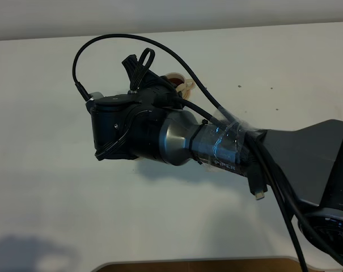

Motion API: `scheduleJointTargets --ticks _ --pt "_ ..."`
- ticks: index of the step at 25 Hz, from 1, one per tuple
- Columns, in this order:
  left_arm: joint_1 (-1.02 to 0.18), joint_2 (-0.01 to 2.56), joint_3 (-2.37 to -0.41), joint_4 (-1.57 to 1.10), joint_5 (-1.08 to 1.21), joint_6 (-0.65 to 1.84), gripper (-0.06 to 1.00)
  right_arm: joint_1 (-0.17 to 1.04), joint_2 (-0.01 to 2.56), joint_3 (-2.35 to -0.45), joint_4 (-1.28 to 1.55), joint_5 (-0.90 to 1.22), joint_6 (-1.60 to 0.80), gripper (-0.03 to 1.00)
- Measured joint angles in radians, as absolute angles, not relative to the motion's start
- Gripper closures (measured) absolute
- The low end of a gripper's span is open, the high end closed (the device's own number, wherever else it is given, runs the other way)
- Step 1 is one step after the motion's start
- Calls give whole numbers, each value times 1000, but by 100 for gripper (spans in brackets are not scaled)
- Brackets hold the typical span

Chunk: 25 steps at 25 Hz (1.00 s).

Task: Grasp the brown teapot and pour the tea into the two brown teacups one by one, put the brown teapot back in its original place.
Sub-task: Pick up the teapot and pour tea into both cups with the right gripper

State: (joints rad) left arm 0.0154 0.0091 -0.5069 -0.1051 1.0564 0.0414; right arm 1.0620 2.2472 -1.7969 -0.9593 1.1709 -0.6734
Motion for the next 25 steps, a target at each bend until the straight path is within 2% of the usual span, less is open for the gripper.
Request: scheduleJointTargets --ticks 25 --pt "15 9 -507 -105 1056 41 59 1072 2286 -1797 -1052 1157 -737 85"
